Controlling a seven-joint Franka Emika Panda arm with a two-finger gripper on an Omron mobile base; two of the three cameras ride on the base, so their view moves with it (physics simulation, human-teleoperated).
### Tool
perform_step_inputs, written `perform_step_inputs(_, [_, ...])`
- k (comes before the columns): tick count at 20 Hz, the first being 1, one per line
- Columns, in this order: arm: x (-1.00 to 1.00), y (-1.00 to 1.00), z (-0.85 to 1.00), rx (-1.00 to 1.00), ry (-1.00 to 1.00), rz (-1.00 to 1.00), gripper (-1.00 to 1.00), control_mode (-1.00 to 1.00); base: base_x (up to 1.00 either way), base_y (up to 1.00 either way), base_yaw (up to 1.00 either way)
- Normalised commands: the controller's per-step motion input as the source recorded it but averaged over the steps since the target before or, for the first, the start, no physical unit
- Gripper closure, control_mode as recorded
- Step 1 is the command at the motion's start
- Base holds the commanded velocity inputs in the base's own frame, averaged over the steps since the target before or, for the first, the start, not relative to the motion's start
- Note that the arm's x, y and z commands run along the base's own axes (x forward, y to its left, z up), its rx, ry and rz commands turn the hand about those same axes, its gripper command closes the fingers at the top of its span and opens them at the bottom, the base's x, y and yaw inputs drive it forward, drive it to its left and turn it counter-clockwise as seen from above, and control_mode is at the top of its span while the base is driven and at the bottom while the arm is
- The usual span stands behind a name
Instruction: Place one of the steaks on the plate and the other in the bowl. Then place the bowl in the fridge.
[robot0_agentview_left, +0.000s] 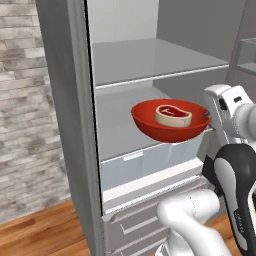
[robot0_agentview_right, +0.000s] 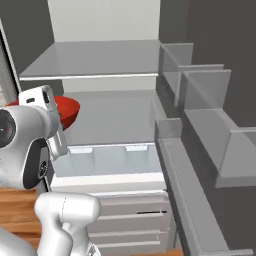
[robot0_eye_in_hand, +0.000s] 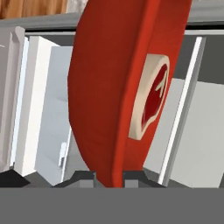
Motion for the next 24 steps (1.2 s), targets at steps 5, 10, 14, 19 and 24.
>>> perform_step_inputs(5, [0.0, 0.0, 0.0, 0.0, 0.0, 0.0, 1.0, 1.0, -0.01, -0.39, 0.27])
perform_step_inputs(10, [0.0, 0.0, 0.0, 0.0, 0.0, 0.0, 1.0, 1.0, 0.0, -0.56, 0.2])
perform_step_inputs(14, [0.0, 0.0, 0.0, 0.0, 0.0, 0.0, 1.0, 1.0, 0.0, -0.48, 0.14])
perform_step_inputs(19, [0.01, -0.05, -0.01, 0.0, 0.0, 0.02, 1.0, -1.0, 0.0, -0.1, 0.03])
perform_step_inputs(24, [0.22, 0.0, -0.17, 0.0, 0.09, 0.0, 1.0, -1.0, 0.0, 0.0, 0.0])
